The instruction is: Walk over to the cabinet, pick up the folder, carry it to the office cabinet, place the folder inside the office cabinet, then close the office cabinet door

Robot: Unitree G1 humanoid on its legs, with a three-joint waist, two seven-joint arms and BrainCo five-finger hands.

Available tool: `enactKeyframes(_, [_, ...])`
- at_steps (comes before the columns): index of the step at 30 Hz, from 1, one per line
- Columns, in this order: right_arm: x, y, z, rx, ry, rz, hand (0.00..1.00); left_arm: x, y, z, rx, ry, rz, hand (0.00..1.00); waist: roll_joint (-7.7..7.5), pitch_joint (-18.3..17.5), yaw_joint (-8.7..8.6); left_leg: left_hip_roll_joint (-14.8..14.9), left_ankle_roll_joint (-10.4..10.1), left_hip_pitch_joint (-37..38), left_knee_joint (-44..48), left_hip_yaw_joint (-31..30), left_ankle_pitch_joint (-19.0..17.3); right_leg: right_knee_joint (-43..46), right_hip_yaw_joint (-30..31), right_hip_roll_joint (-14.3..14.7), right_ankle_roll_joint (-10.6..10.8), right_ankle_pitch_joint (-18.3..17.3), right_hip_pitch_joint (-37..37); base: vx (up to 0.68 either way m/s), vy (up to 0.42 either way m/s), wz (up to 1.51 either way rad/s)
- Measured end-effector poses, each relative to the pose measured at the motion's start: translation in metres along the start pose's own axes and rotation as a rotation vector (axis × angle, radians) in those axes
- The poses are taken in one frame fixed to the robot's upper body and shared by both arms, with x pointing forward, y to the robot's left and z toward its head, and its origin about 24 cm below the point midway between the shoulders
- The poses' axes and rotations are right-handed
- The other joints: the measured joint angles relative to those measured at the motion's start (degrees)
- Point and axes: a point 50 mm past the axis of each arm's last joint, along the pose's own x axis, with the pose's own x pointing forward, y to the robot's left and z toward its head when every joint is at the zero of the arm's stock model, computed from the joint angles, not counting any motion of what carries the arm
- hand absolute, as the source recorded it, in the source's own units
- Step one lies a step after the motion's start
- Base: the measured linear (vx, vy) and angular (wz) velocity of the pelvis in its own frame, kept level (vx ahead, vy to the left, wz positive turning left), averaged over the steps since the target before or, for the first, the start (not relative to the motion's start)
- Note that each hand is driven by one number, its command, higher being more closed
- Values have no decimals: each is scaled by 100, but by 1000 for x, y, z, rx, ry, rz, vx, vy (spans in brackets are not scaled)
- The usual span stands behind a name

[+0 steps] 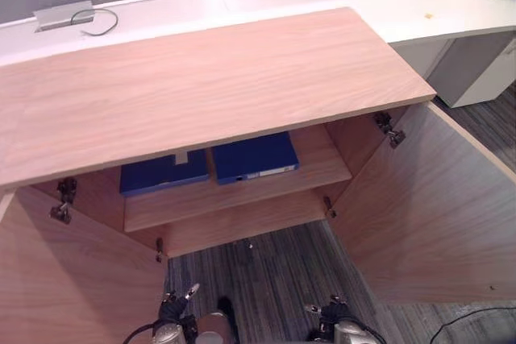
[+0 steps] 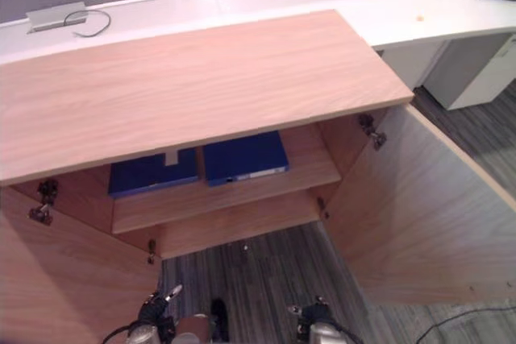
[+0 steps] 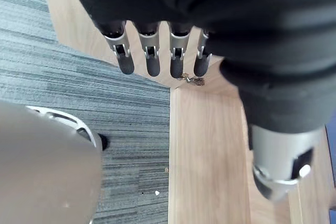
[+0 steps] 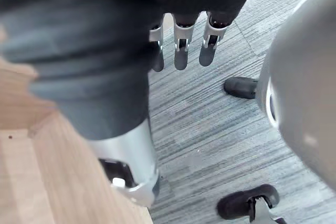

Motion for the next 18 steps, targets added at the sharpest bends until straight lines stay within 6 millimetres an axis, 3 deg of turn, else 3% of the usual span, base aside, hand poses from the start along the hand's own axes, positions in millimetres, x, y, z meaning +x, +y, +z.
enactKeyframes(3, [1, -14, 3, 8, -23, -34, 0, -3, -4, -8, 36, 17, -23, 0, 101, -77, -53, -260, 16, 457, -323, -62, 1, 2192, 249, -534, -194, -78, -790, 168, 244, 6])
enactKeyframes(5, [0, -15, 5, 16, -40, -37, 0, -2, -1, -6, 87, 5, -35, 0, 41, -114, -162, -387, 252, 755, -262, -260, -126, 3875, 615, -870, -907, 433, -1454, 200, 167, 47])
enactKeyframes(7, [0, -11, 10, 28, -64, -35, 0, -2, 1, -6, 105, -2, -40, 0, 3, -121, -187, -337, 306, 828, -200, -432, -177, 4546, 756, -816, -714, 261, -1836, 222, 39, 55])
enactKeyframes(9, [-2, -3, 18, 69, -93, -30, 0, -2, 0, -5, 107, -7, -42, 0, 23, -105, -180, -230, 283, 869, -195, -540, -210, 4550, 679, -629, -585, 78, -2129, 199, -20, 36])
enactKeyframes(11, [-7, 15, 31, 96, -148, 7, 0, -2, -3, -2, 114, -22, -50, 0, 72, 40, -192, -24, 169, 910, 70, -680, -425, 3645, 632, -260, -326, -156, -2179, 174, -104, 25])
enactKeyframes(12, [-9, 20, 34, 96, -163, 15, 0, -2, -3, 0, 113, -30, -51, 0, 70, 62, -180, 33, 118, 824, 312, -708, -570, 3282, 629, -165, -306, -148, -2130, 108, -214, 31])
enactKeyframes(13, [-13, 30, 43, 75, -214, 35, 0, -3, 0, 3, 108, -54, -45, 0, 12, 115, -164, 115, -15, 473, 1092, -781, -990, 2611, 610, -44, -338, -64, -2042, 41, -212, 36])
enactKeyframes(14, [-19, 34, 58, 48, -296, 47, 0, -3, -2, 13, 106, -103, -42, 0, -35, 233, -160, 205, -126, 113, 2046, -815, -1483, 2536, 505, -77, -152, -141, -2048, 18, -269, 26])
enactKeyframes(15, [-21, 32, 73, 22, -359, 41, 0, -4, -8, 17, 91, -119, -51, 0, 169, 374, -120, 396, -183, -95, 2542, -840, -1720, 2781, 498, 14, -168, -273, -2110, -17, -163, 6])
enactKeyframes(16, [-28, 32, 102, -18, -481, 18, 0, -7, -16, 20, 58, -140, -62, 0, 395, 624, -119, 673, -281, -453, 3246, -862, -1929, 3187, 446, 127, -231, -421, -2315, -62, -169, -9])
enactKeyframes(18, [-48, 39, 141, -31, -664, 14, 0, -7, -17, 30, 4, -171, -51, 0, 419, 843, -179, 753, -330, -964, 3870, -956, -2130, 3904, 509, 56, -293, -788, -2870, -82, -111, 8])
